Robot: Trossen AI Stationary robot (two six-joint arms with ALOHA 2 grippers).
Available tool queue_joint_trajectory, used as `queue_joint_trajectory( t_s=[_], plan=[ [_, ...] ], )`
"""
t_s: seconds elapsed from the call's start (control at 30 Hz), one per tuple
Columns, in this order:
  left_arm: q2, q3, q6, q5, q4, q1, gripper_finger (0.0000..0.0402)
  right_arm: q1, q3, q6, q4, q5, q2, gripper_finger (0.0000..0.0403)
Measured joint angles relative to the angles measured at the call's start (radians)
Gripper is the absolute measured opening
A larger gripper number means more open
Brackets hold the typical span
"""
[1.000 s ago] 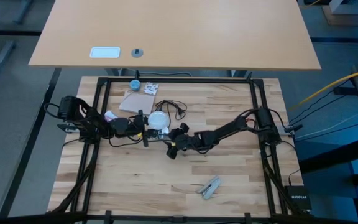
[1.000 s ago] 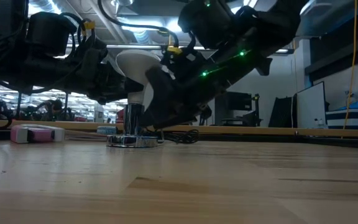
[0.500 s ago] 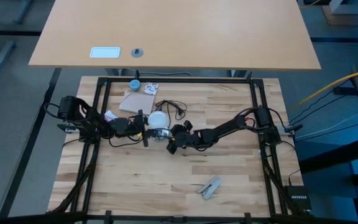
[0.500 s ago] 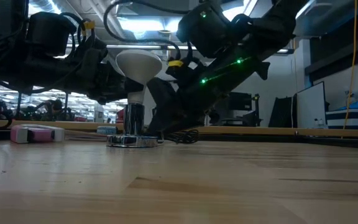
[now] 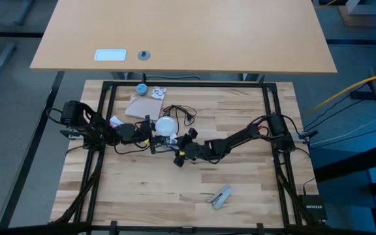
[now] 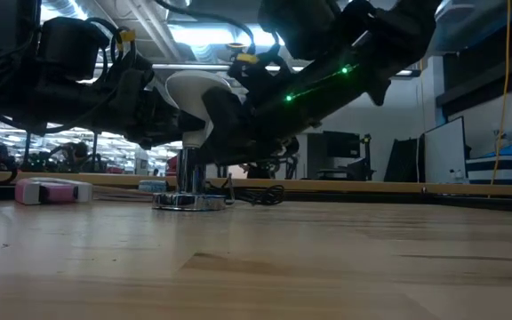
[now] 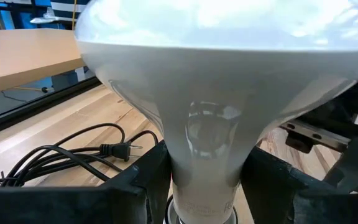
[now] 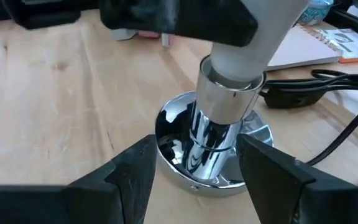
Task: Screw lightbulb
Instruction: Insert the light bulb into the lamp
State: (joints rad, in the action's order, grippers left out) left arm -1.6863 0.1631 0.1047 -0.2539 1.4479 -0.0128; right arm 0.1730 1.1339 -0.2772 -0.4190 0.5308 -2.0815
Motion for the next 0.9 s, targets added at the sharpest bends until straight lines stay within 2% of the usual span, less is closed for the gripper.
queue_joint_trajectory(
  t_s=[0.2,0.53,0.63,0.9],
  plan=[
    [0.0,0.0,0.0,0.0,0.0,0.0,0.0157,-0.013,0.0,-0.047,-0.001,-0.037,-0.003,0.0225],
    [0.0,0.0,0.001,0.0,0.001,0.0,0.0157,-0.022,0.008,-0.09,-0.155,-0.08,-0.108,0.0225],
    [0.0,0.0,0.004,0.0,0.002,-0.001,0.0157,-0.025,0.022,-0.116,-0.115,-0.082,-0.119,0.0225],
    [0.0,0.0,-0.003,-0.002,0.001,-0.002,0.0157,-0.024,0.065,-0.161,0.041,0.012,-0.118,0.0225]
  ],
)
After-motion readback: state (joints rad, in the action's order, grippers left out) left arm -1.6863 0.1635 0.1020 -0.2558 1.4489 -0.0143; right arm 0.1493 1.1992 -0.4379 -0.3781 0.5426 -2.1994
